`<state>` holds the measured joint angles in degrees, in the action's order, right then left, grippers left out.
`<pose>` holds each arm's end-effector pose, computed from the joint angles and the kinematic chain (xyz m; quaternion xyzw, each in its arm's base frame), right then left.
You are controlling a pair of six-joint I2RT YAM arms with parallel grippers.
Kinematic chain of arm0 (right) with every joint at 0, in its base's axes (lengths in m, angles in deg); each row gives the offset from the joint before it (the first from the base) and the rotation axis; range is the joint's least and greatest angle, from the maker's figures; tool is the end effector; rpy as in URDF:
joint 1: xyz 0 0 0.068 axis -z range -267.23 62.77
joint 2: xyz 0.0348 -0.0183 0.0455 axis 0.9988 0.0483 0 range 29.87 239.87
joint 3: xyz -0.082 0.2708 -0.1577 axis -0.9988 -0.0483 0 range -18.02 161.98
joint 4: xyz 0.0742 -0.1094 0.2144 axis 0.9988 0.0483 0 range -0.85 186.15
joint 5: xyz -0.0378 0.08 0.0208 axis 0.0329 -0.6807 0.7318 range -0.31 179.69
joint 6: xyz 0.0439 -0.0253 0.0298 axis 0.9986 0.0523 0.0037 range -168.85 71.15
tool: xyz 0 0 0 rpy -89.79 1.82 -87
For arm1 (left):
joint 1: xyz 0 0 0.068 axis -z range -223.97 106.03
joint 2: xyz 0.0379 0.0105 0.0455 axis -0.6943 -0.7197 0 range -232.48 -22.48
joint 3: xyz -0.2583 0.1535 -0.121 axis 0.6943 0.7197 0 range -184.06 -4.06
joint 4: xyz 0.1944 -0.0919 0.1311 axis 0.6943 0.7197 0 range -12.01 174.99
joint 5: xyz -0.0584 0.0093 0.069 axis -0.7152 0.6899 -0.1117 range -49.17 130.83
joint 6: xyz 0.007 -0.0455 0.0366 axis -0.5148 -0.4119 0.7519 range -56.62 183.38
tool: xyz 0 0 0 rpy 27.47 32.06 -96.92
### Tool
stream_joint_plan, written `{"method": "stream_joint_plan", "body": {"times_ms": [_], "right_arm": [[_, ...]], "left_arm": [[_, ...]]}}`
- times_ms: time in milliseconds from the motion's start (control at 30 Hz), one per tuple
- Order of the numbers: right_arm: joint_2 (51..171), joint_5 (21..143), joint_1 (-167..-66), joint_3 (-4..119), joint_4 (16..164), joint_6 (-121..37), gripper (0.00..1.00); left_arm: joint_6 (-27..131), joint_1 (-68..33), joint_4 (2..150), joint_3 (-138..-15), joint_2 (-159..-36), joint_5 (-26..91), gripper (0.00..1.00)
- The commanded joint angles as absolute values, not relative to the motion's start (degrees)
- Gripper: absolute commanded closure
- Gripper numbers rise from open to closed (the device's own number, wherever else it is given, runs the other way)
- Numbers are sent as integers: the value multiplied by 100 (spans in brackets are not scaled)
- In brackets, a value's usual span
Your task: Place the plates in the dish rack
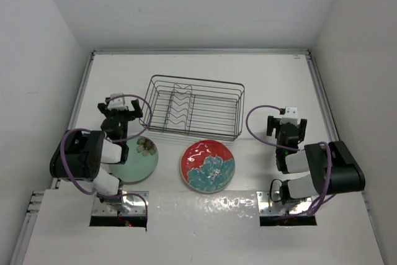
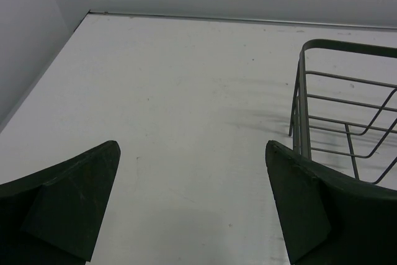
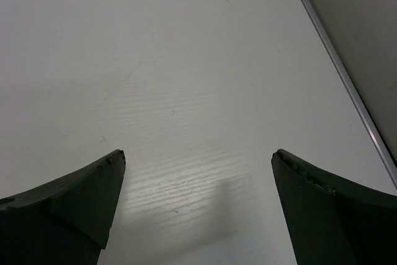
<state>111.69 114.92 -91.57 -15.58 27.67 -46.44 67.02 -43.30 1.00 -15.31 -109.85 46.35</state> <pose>0.1851 -0.0042 0.1726 0.1153 0.7910 -0.1424 0.5837 0.2365 0.0013 0.2180 -0.0079 0.7017 0.0523 0.7105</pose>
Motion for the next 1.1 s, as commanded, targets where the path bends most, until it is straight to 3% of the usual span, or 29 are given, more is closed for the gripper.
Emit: {"method": "stream_joint_plan", "body": {"times_ms": [0,100,200,267,400,533,667,767,867,933,967,1067], "right_arm": [[10358,11851,-9145,-1531,3119,-4464,1],[9338,12368,-9136,-1004,4614,-3702,1],[8746,11889,-9136,-590,5441,-3277,1],[8288,11484,-9136,-196,6290,-3093,1],[7787,11360,-9136,377,7577,-2847,1],[7531,10676,-9136,781,8289,-3055,1],[7697,9525,-9154,1492,8895,-3312,4],[7821,8961,-9189,1818,9431,-3417,6],[7839,8574,-9198,1846,9652,-3488,6],[7769,8347,-9215,1749,9592,-3453,7],[7751,8215,-9224,1645,9470,-3461,7],[7724,7871,-9250,1451,9284,-3426,7]], "left_arm": [[6769,-4327,354,-1531,-10984,4767,0],[6769,-4327,346,-1531,-10976,4769,0],[6769,-4327,547,-1619,-10932,4768,1],[6664,-4388,1492,-2099,-10293,4892,0],[6470,-4748,3444,-2673,-8967,3875,0],[6847,-4748,5352,-3698,-8691,3144,3],[7032,-4749,7251,-4656,-8533,3283,6],[7751,-4932,9051,-5482,-8637,2750,11],[9021,-5844,11411,-6162,-9155,855,26],[9587,-6633,12181,-6556,-9559,-282,27],[10295,-6803,12899,-6698,-9726,-459,26],[10819,-7147,13257,-6875,-10245,-224,23]]}}
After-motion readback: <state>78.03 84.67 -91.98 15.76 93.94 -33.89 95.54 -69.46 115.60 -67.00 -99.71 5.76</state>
